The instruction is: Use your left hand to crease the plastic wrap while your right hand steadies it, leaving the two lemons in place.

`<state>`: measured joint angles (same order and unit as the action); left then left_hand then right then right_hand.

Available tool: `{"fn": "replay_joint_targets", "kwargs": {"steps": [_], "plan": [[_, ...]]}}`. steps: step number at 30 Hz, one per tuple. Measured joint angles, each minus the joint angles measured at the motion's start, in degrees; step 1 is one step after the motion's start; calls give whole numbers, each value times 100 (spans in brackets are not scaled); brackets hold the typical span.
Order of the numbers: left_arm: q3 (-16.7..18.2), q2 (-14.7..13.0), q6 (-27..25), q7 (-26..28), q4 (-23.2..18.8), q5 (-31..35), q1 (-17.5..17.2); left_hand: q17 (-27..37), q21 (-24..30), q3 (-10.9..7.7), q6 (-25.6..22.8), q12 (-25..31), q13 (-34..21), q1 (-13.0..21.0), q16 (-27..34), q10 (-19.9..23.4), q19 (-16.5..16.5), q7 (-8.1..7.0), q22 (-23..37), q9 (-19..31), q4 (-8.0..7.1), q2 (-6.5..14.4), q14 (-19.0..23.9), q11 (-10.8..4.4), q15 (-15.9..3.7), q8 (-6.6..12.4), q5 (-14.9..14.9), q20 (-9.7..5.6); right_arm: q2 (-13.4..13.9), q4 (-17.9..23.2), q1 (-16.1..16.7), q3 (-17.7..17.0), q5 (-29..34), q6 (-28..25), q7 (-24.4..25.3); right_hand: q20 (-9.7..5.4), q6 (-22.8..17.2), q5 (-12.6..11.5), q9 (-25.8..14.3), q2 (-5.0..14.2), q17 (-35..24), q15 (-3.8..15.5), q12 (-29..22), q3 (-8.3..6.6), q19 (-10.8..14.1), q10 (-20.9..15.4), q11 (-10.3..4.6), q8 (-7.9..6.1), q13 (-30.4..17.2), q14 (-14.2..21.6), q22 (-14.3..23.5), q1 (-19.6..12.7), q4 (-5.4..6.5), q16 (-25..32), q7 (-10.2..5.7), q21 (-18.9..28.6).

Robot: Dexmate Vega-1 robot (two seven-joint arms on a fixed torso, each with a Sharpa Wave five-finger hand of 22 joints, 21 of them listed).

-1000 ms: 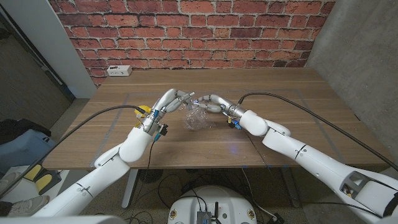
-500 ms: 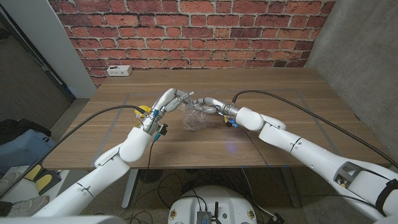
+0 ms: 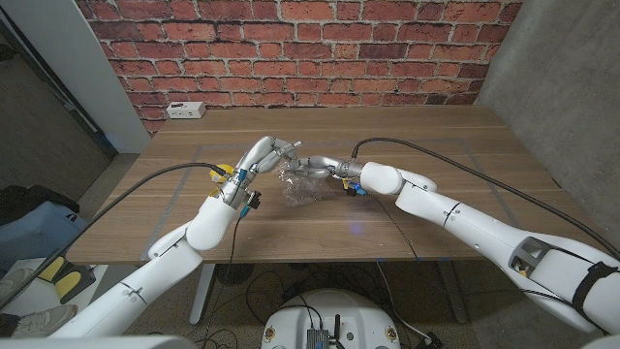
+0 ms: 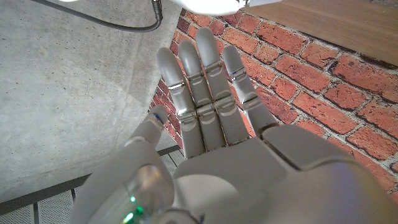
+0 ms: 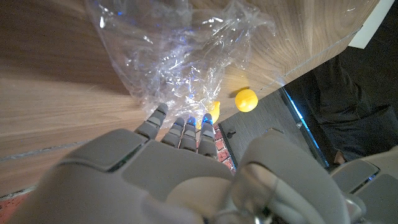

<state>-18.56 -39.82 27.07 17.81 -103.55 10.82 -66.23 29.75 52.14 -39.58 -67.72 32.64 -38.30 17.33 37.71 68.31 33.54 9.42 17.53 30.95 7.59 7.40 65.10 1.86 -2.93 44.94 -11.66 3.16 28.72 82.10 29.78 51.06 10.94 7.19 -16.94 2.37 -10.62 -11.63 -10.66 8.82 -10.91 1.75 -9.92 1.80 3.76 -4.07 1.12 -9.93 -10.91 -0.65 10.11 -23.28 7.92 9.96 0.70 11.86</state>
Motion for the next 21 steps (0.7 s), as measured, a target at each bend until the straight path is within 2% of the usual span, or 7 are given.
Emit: {"fn": "replay_joint_targets", "kwargs": {"steps": [5,10,11,16,17,21], "plan": [[-14,9,7,-1,28,-6,26,1,13,0,0,-34,-6,-29,-16,0,0,0,0,0,0,-27,0,0,0,0,0,0,-55,-98,-130,97,-67,-116,-258,-16,53,0,0,-18,0,0,0,50,-16,78,45,0,0,-63,0,144,50,0,42,0],[-15,10,14,-9,30,-12,28,6,44,-41,0,-34,-7,-58,-23,0,-20,-1,-22,-16,6,2,0,0,0,0,0,-21,-93,-178,-257,201,-70,-125,-274,-23,200,0,0,-38,0,-11,0,103,-145,238,29,0,-1,-214,-8,325,103,0,90,-56],[-34,18,14,-12,62,-14,65,11,44,-40,-1,-34,-7,-58,-23,0,-20,-1,-26,-16,6,2,0,0,0,0,0,-21,-100,-187,-286,225,-104,-273,-526,-11,215,0,16,-48,-1,-32,0,103,-175,267,9,0,-1,-237,-15,360,103,0,73,-64],[-42,19,15,-21,71,-20,78,14,44,-54,-1,-34,-35,-81,-23,0,-51,-1,-26,-12,-8,-21,0,0,0,0,0,11,-122,-218,-403,323,-105,-332,-605,-22,211,-29,27,-53,-1,-41,-8,127,-268,328,0,-43,-1,-307,-15,445,127,0,76,-88],[-55,21,15,-22,86,-21,101,14,44,-54,-1,-34,-37,-81,-23,0,-52,-1,-26,-15,-8,-21,0,0,0,0,0,11,-123,-222,-414,333,-105,-433,-742,-21,169,-29,27,-47,-1,-41,-26,127,-289,328,0,-59,-1,-307,-15,476,127,12,115,-89],[-69,21,15,-34,98,-24,123,14,88,-54,-1,-69,-38,-82,-23,0,-51,-1,-46,-16,-8,-19,0,0,0,0,0,11,-133,-239,-488,400,-92,-537,-863,-35,5,-29,27,-66,-1,-74,-50,127,-300,313,14,-111,-1,-274,-14,563,126,46,110,-122]]}}
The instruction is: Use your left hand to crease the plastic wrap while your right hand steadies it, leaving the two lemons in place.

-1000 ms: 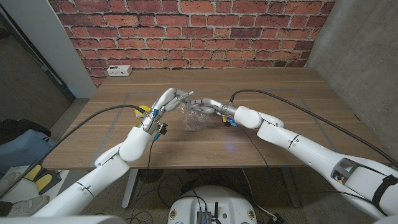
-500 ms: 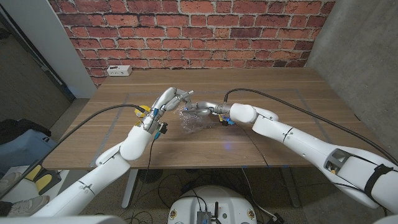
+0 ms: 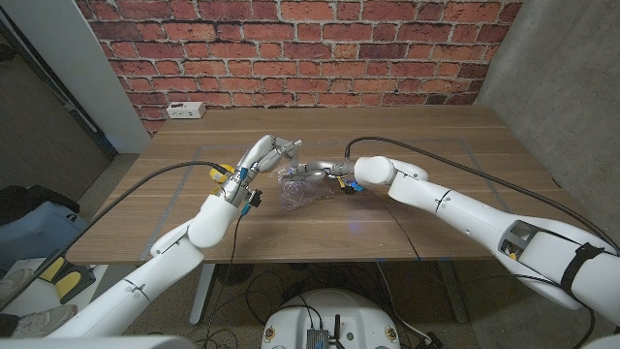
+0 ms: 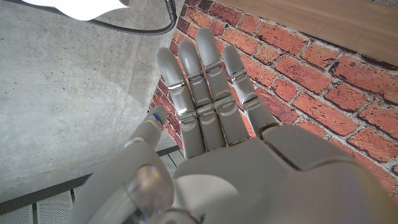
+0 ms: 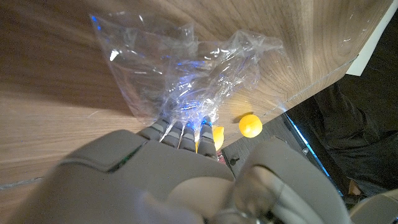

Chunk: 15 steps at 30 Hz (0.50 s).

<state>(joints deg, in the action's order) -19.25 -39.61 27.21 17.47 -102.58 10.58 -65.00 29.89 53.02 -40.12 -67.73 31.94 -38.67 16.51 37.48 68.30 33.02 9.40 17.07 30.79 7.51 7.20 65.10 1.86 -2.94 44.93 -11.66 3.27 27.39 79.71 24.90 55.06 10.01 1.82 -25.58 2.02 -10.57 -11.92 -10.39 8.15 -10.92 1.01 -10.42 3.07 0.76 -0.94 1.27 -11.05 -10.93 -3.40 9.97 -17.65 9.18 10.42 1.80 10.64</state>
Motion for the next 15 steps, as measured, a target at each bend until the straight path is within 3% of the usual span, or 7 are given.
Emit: {"fn": "replay_joint_targets", "kwargs": {"steps": [4,7,9,11,12,13,15], "plan": [[-11,0,0,-11,3,-1,20,0,0,0,0,-3,0,-52,0,0,0,0,-6,4,0,6,0,0,0,0,8,0,6,-8,-29,33,24,-37,-21,2,-94,-24,0,0,29,-52,-61,17,3,-112,-14,0,0,52,1,0,-26,0,-26,10],[-22,-1,-1,-27,5,-4,31,0,40,-16,0,-3,0,-52,0,0,0,0,-6,3,17,7,0,0,0,0,22,0,53,27,48,2,60,26,104,2,-58,-39,-4,66,54,-48,-77,-165,5,-192,-27,0,0,163,1,-207,-255,66,-229,86],[-33,-4,-8,-35,7,-7,48,0,40,-26,0,-3,0,-51,0,0,0,0,-6,0,7,7,0,0,0,0,22,0,85,47,144,-60,129,194,377,-84,-132,-39,-14,128,55,-20,-118,-462,98,-395,-45,-21,0,394,4,-679,-552,119,-317,156],[-33,-4,-13,-43,7,-10,48,0,52,-40,0,-3,0,-70,0,0,-20,0,-13,0,-7,-12,0,0,0,0,22,21,105,57,246,-121,129,194,377,-44,-426,7,-37,233,30,64,-245,-901,522,-832,-56,-114,-20,886,18,-1217,-884,265,-327,245],[-33,-4,-16,-47,7,-13,48,-1,61,-40,0,-3,0,-74,-7,0,-20,0,-27,0,-8,-16,0,0,0,0,22,21,114,64,308,-160,129,194,377,42,-618,9,-53,279,-19,93,-314,-1137,827,-1073,-67,-164,-45,1162,21,-1422,-981,367,-333,309],[-46,-7,-19,-57,8,-15,64,-1,61,-40,0,-3,0,-74,-22,0,-20,-1,-33,0,-8,-16,0,0,0,0,22,21,121,81,411,-222,260,449,759,89,-799,11,-66,308,-76,109,-377,-1356,1090,-1290,-90,-215,-85,1418,59,-1600,-1059,476,-354,385],[-56,-8,-22,-66,10,-19,77,-1,61,-40,0,-3,0,-74,-22,0,-20,-1,-33,0,-8,-16,0,0,0,0,22,21,125,93,518,-277,423,639,1088,79,-1088,12,-93,334,-174,119,-461,-1705,1436,-1555,-161,-292,-149,1742,75,-1895,-1193,646,-389,490]]}}
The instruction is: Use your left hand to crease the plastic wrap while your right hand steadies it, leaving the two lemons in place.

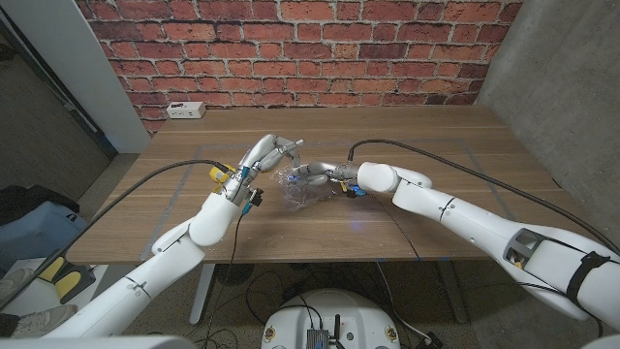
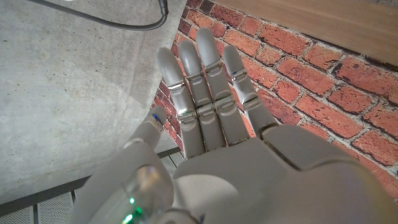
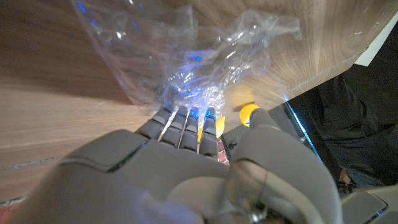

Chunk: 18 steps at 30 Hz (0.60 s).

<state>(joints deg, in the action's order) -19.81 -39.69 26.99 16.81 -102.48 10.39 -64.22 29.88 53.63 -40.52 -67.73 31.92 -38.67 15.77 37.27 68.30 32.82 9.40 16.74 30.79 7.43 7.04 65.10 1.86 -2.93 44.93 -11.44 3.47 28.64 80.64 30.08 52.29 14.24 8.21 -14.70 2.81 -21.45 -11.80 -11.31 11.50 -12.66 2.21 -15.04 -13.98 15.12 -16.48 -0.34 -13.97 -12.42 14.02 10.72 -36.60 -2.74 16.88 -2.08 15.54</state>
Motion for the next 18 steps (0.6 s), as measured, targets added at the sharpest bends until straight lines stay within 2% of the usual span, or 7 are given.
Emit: {"fn": "replay_joint_targets", "kwargs": {"steps": [3,6,8,10,11,15,18], "plan": [[-12,-1,-10,-18,2,-6,12,0,22,0,0,0,0,-30,0,0,-2,0,0,0,0,30,0,0,0,0,0,-3,1,3,234,-104,304,275,597,-66,-259,0,-20,-9,-97,14,-27,-300,222,-136,-78,-64,-51,134,40,-306,-159,115,-40,70],[-18,-2,-15,-25,4,-7,18,0,22,0,0,-34,0,-30,0,0,-31,0,1,0,0,30,0,0,0,0,0,-31,-16,-17,363,-172,304,275,597,-140,-346,0,-30,-25,-134,14,-27,-415,295,-145,-88,-68,-78,134,20,-441,-265,136,-101,87],[-29,-4,-21,-26,5,-7,30,20,22,0,0,-45,0,-33,0,0,-31,0,-8,0,0,27,0,0,0,0,0,-31,-32,-54,427,-203,643,569,1430,-157,-385,0,-30,-46,-154,14,-27,-455,313,-144,-89,-88,-78,134,20,-491,-305,136,-140,87],[-29,-4,-31,-27,5,-7,30,28,22,0,0,-46,0,-60,0,0,-52,0,-26,0,0,0,0,0,0,0,0,-10,-57,-107,492,-232,643,569,1430,-168,-449,0,-30,-55,-172,13,-22,-485,323,-108,-124,-88,-78,133,20,-543,-335,136,-204,87],[-31,-8,-38,-27,2,-7,30,24,55,0,0,-45,0,-60,0,0,-51,0,-26,0,0,0,0,0,0,0,0,-11,-68,-134,519,-246,854,751,2000,-183,-468,0,-30,-55,-186,-4,0,-485,333,-78,-154,-88,-83,107,20,-543,-335,136,-248,87],[-31,-13,-57,-25,-20,-6,22,12,67,-9,0,-45,-24,-60,0,0,-51,0,-26,1,9,0,0,0,0,0,0,-11,-84,-203,568,-262,1076,903,2556,-282,-307,101,-30,-55,-283,3,82,-504,185,35,-350,32,-105,-168,20,-543,-315,136,-647,34],[-31,-16,-62,-19,-36,-2,11,16,67,-40,-1,-45,-24,-60,0,3,-51,0,-26,1,-9,0,0,-4,0,0,0,-11,-80,-211,578,-260,1280,990,2855,-338,-234,100,-26,-56,-293,3,157,-515,65,167,-483,98,-91,-377,20,-545,-325,93,-760,-20]]}}
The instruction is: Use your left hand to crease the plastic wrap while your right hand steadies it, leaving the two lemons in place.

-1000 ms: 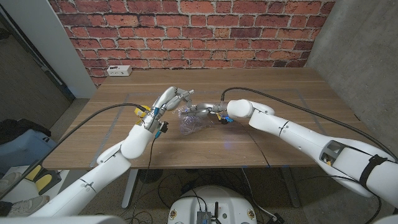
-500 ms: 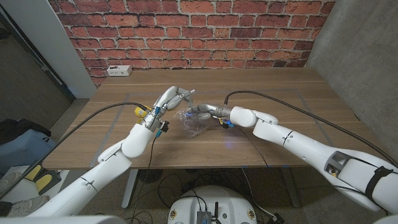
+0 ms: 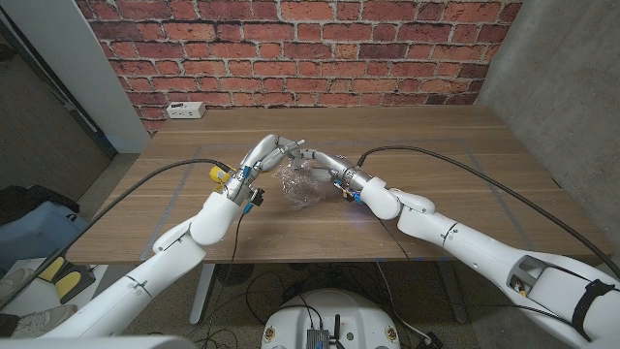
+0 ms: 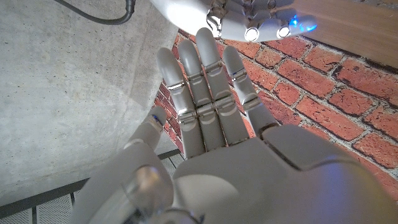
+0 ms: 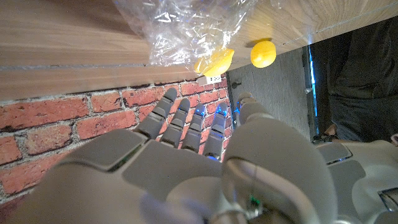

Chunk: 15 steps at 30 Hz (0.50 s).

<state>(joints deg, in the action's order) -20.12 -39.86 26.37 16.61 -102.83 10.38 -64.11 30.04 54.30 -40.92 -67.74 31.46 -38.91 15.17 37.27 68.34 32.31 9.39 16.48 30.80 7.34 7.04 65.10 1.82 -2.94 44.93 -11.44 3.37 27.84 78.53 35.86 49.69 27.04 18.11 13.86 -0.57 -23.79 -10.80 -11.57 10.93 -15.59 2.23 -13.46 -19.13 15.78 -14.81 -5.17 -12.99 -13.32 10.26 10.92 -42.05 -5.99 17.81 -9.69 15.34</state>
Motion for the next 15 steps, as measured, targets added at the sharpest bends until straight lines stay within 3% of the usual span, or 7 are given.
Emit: {"fn": "replay_joint_targets", "kwargs": {"steps": [5,11,12,15], "plan": [[0,-4,-2,11,-12,3,-9,12,44,0,0,0,0,-53,0,8,0,0,-27,0,0,7,0,-8,0,0,0,0,46,66,-8,43,159,-14,36,-147,284,0,13,-36,66,-8,188,-78,-398,405,-85,173,50,-462,-15,-36,-13,-222,-48,-175],[3,-8,-2,34,-21,5,-20,11,44,0,0,0,-11,-53,0,8,0,0,-26,0,0,7,-20,-8,20,0,0,0,99,204,-102,111,224,-116,-165,-159,781,0,39,24,146,-38,311,-94,-835,964,-268,284,138,-983,-48,183,263,-461,-256,-348],[11,-9,-2,40,-25,5,-29,11,44,0,0,0,-24,-53,0,8,0,0,-26,8,0,7,-19,-8,20,0,0,0,105,224,-120,121,230,-214,-442,-158,817,0,50,28,150,-38,312,-96,-878,998,-289,284,155,-1042,-54,224,296,-483,-282,-370],[16,-9,20,47,-25,2,-35,2,88,0,0,0,-26,-71,-22,8,1,-1,-48,16,0,-10,-19,-8,20,0,0,0,109,265,-162,147,223,-287,-622,-168,870,0,66,16,177,-49,312,-94,-927,1033,-312,284,162,-1090,-55,276,322,-491,-289,-391]]}}
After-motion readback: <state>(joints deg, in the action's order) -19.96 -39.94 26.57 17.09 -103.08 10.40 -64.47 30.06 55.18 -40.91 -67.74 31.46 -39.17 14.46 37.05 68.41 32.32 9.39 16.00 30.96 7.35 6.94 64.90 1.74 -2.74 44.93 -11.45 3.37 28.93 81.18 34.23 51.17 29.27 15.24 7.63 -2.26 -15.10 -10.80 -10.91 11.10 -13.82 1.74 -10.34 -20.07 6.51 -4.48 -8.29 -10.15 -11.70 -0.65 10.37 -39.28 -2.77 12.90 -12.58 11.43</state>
